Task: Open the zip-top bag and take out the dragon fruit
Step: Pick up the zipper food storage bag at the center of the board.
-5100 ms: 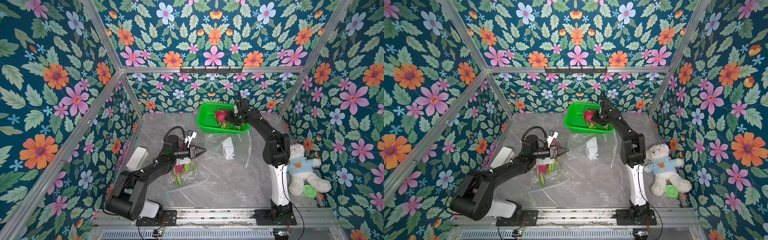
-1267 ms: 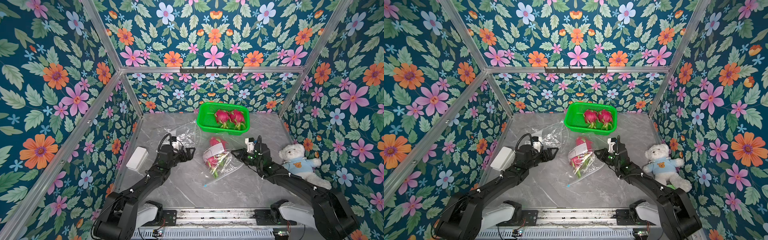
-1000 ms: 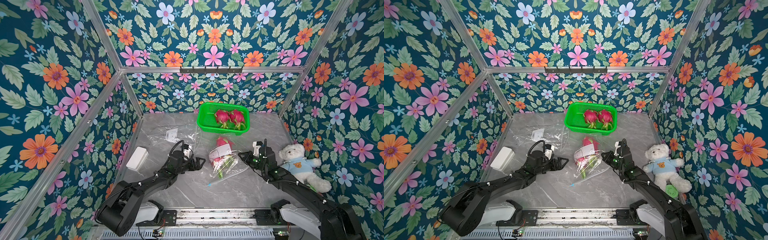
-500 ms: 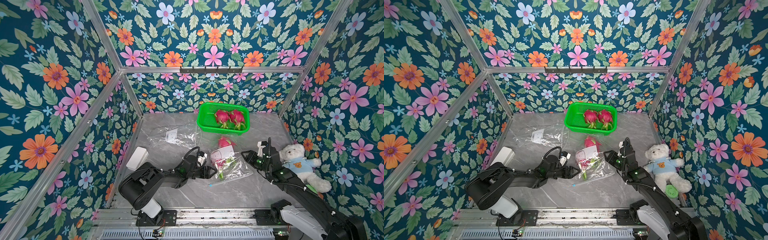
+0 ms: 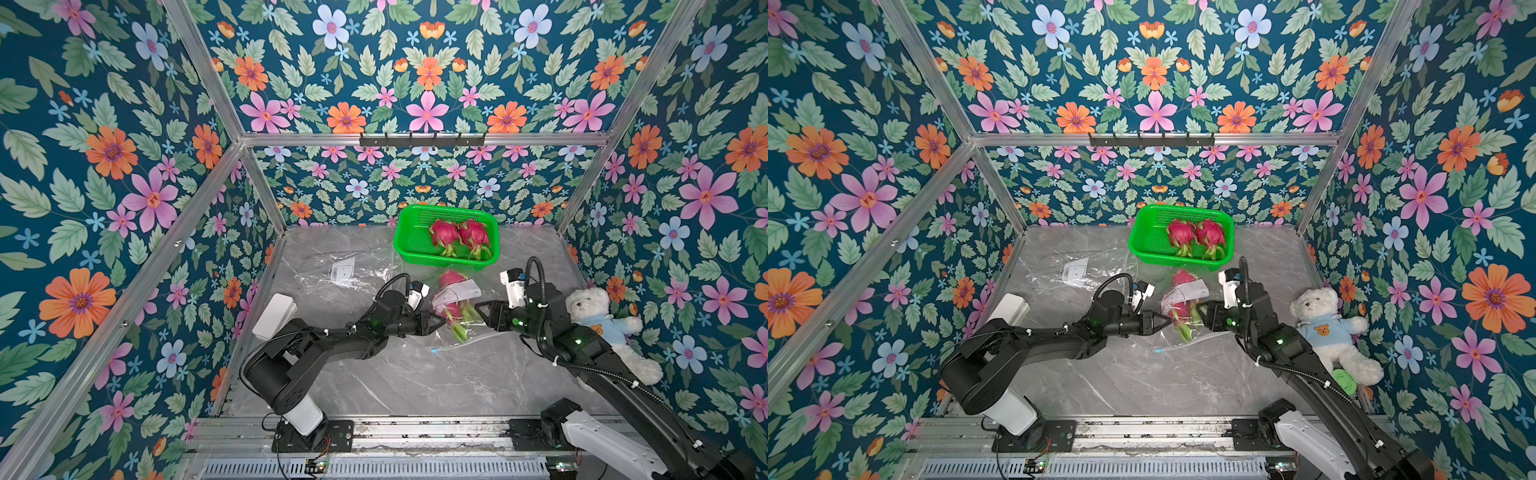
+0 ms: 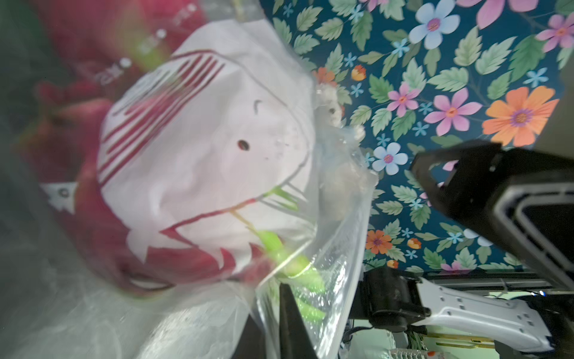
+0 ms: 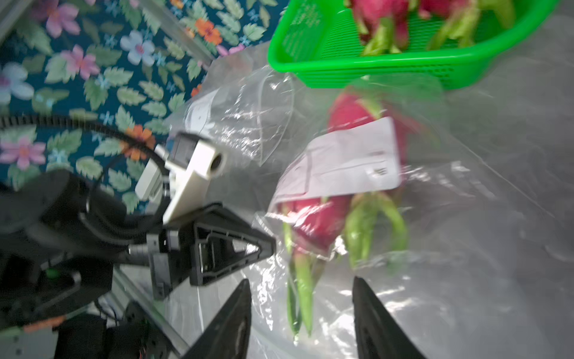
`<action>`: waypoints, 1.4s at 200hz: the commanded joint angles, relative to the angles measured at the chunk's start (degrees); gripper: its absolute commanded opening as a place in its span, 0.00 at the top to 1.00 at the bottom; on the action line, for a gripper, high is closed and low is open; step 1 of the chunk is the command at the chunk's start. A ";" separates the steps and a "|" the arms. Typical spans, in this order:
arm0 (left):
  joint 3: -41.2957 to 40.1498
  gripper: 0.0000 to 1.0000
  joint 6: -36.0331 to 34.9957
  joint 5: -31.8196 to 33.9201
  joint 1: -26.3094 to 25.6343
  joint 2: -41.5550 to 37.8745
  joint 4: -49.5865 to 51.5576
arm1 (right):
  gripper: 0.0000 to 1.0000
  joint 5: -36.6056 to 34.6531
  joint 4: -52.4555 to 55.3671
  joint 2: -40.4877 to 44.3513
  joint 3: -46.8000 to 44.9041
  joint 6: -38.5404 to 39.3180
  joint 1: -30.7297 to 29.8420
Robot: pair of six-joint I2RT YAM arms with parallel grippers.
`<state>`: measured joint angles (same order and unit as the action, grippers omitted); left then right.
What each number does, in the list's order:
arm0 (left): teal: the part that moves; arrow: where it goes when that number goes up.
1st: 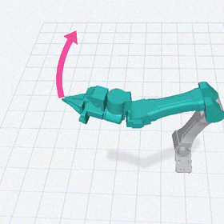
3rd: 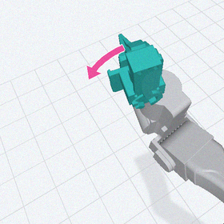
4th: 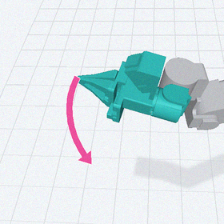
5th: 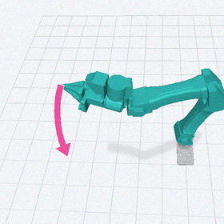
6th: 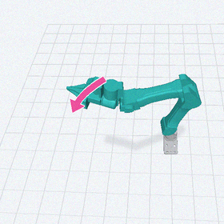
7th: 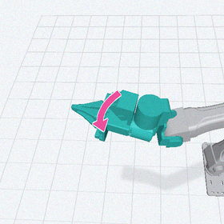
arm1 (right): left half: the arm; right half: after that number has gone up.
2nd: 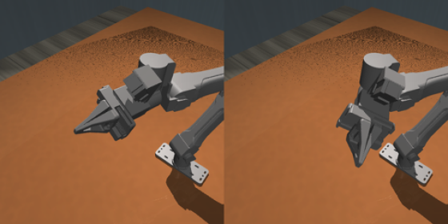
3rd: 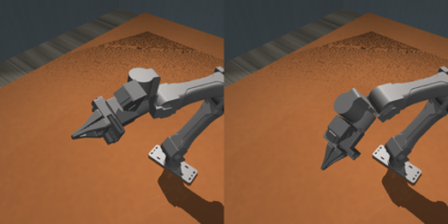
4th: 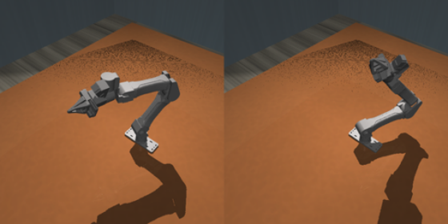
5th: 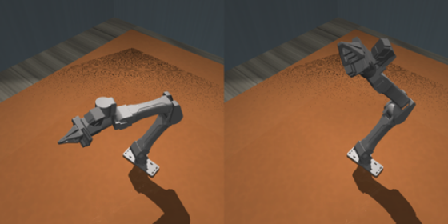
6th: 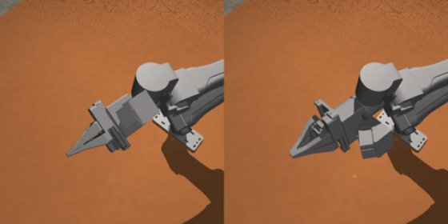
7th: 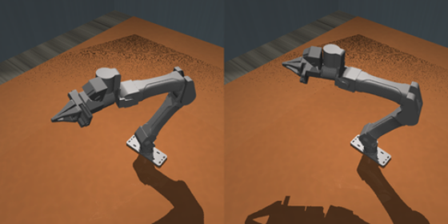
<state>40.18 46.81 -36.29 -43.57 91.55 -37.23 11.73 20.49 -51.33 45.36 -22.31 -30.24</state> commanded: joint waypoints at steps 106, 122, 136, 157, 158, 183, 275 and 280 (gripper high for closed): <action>14.60 0.91 -10.27 -4.81 6.00 -0.87 22.67 | 0.38 -2.20 -5.14 -8.00 0.87 35.71 -13.61; 15.10 0.92 -10.85 -5.47 6.37 -0.76 23.71 | 0.37 -4.11 -6.12 -10.70 1.12 37.68 -15.29; 15.11 0.92 -11.04 -6.39 6.64 -0.43 23.84 | 0.36 -6.23 -6.89 -13.06 1.64 39.09 -16.11; 14.93 0.93 -10.96 -7.50 6.99 -0.15 23.79 | 0.37 -6.98 -7.55 -16.24 2.73 40.15 -16.24; 14.92 0.93 -10.95 -7.53 6.96 -0.19 23.79 | 0.37 -6.98 -7.52 -16.38 2.81 40.19 -16.25; 14.46 0.93 -10.56 -8.11 7.29 -0.27 23.11 | 0.49 -8.16 -7.41 -18.99 3.95 40.85 -16.26; 12.86 0.96 -7.90 -9.30 9.05 0.22 19.16 | 0.37 -12.88 -9.63 -20.52 -0.03 38.99 -18.54; 12.82 0.96 -7.79 -9.37 9.06 0.25 19.07 | 0.37 -13.67 -9.89 -20.87 0.00 39.09 -18.54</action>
<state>52.97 38.26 -44.45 -34.70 91.90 -14.92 2.13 13.37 -71.29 45.52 16.14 -48.40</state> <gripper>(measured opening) 0.049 0.627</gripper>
